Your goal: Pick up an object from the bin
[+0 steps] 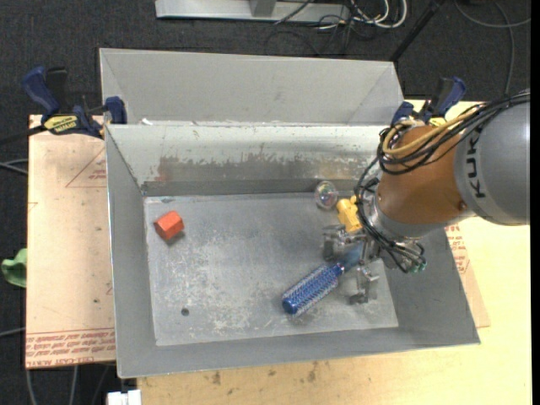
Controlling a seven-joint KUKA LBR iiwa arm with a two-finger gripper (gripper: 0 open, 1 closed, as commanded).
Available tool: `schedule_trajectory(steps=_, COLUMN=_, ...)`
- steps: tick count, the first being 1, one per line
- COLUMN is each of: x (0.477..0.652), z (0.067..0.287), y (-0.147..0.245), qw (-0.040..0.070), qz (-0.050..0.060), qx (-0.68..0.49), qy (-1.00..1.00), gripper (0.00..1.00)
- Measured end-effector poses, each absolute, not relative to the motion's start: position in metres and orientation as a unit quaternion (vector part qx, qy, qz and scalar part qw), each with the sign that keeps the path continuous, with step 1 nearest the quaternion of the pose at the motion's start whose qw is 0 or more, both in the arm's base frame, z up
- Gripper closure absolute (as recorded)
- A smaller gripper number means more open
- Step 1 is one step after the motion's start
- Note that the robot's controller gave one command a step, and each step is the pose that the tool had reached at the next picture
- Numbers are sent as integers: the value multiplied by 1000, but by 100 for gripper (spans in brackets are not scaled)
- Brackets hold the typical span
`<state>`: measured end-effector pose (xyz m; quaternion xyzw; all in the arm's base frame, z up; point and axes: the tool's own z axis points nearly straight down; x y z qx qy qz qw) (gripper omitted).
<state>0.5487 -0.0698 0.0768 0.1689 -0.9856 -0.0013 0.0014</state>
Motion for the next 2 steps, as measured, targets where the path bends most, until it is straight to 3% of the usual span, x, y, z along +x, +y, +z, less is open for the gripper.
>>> schedule_trajectory(steps=1, x=550, z=78, y=-70, qw=0, qz=-1, qx=170, qy=-985, gripper=100)
schedule_trajectory(steps=2, x=577, z=245, y=-65, qw=-6, qz=1, qx=171, qy=-985, gripper=100)
